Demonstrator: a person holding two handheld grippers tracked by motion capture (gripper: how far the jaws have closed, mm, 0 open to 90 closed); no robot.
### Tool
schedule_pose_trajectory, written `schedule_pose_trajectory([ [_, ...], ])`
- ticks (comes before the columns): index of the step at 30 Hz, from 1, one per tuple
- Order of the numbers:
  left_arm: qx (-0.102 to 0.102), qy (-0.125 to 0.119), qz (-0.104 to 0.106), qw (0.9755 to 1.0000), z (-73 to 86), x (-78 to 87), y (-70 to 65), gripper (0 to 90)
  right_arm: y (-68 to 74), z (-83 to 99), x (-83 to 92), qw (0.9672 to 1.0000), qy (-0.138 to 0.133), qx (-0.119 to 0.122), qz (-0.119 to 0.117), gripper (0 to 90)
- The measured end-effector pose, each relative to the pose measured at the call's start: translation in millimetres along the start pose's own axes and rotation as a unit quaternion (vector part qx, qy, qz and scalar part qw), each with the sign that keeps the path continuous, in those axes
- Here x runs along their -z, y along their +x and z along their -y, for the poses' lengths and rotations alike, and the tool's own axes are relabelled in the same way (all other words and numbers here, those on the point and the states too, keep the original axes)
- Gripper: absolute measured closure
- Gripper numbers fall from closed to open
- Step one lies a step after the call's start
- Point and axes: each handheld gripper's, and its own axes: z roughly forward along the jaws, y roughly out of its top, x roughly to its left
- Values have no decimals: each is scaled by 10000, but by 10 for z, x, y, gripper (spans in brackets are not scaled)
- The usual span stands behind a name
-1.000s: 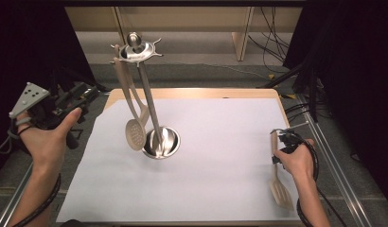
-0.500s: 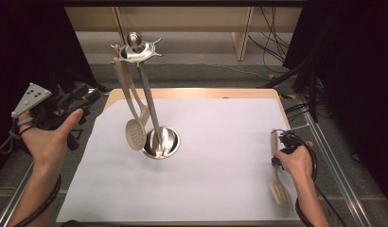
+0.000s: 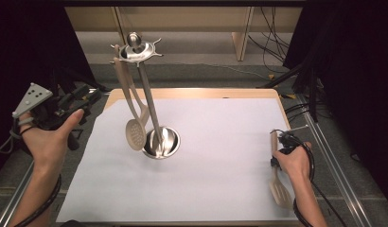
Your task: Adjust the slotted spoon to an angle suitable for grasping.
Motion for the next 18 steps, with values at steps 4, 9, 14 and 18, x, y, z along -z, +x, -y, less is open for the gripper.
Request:
schedule_pose_trajectory([
  [4, -6, 28, 13, 10000, 6, -7, -10, 526, 83, 14, -12, 9991, -71, -416, 34, 744],
  [9, -34, 26, 28, 10000, 2, -7, -24, 526, 86, 14, -24, 9998, -112, 83, 145, 777],
  [14, -32, 45, 29, 10000, 7, -10, -18, 526, 179, 31, -33, 9997, -127, -53, 209, 778],
  [18, -40, 61, 45, 10000, 14, -16, -20, 526, 164, 20, -16, 9995, -98, 184, 217, 780],
])
